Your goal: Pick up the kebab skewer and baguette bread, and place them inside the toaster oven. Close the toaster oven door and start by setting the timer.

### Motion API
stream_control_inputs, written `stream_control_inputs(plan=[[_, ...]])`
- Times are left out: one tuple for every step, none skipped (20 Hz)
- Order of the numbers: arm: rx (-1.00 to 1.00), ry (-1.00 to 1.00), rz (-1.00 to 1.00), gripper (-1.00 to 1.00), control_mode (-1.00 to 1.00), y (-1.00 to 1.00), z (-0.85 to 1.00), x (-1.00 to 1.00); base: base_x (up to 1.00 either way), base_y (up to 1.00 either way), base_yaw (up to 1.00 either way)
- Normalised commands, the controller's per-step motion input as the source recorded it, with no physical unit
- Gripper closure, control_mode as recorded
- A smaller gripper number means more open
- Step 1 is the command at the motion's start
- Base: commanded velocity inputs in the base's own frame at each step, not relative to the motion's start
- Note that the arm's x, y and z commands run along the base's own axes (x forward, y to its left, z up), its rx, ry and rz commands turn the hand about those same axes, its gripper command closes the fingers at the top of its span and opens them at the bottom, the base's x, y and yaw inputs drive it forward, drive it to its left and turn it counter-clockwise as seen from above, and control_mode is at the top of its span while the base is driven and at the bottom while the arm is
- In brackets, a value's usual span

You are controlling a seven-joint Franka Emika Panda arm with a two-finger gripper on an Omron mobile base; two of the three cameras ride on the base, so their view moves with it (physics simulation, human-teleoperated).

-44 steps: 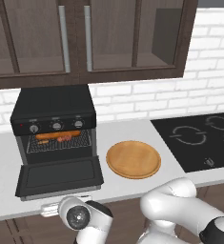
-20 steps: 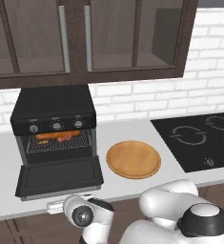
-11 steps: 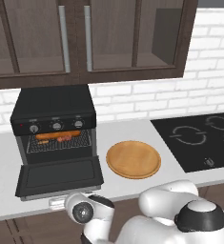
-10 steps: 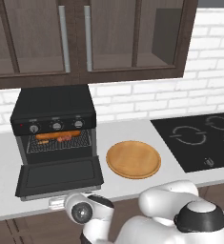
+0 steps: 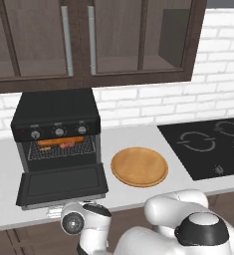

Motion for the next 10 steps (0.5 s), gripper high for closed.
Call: stream_control_inputs(plan=[[-0.01, 0.01, 0.00, -1.00, -1.00, 0.00, -0.41, 0.00, 0.00, 0.00, 0.00], [0.00, 0.04, 0.00, -1.00, -1.00, 0.00, -0.41, 0.00, 0.00, 0.00, 0.00], [0.00, 0.07, 0.00, -1.00, -1.00, 0.00, -0.39, 0.00, 0.00, 0.00, 0.00], [0.00, 0.08, 0.00, -1.00, -1.00, 0.00, -0.36, 0.00, 0.00, 0.00, 0.00], [0.00, 0.08, 0.00, -1.00, -1.00, 0.00, -0.32, 0.00, 0.00, 0.00, 0.00], [0.00, 0.07, 0.00, -1.00, -1.00, 0.00, -0.29, 0.00, 0.00, 0.00, 0.00], [0.00, 0.04, 0.00, -1.00, -1.00, 0.00, -0.26, 0.00, 0.00, 0.00, 0.00], [0.00, 0.00, 0.00, -1.00, -1.00, 0.00, -0.26, 0.00, 0.00, 0.00, 0.00], [0.00, 0.00, 0.00, -1.00, -1.00, 0.00, -0.23, 0.03, 0.00, 0.00, 0.00], [0.00, 0.00, 0.00, -1.00, -1.00, 0.00, -0.26, 0.05, 0.00, 0.00, 0.00]])
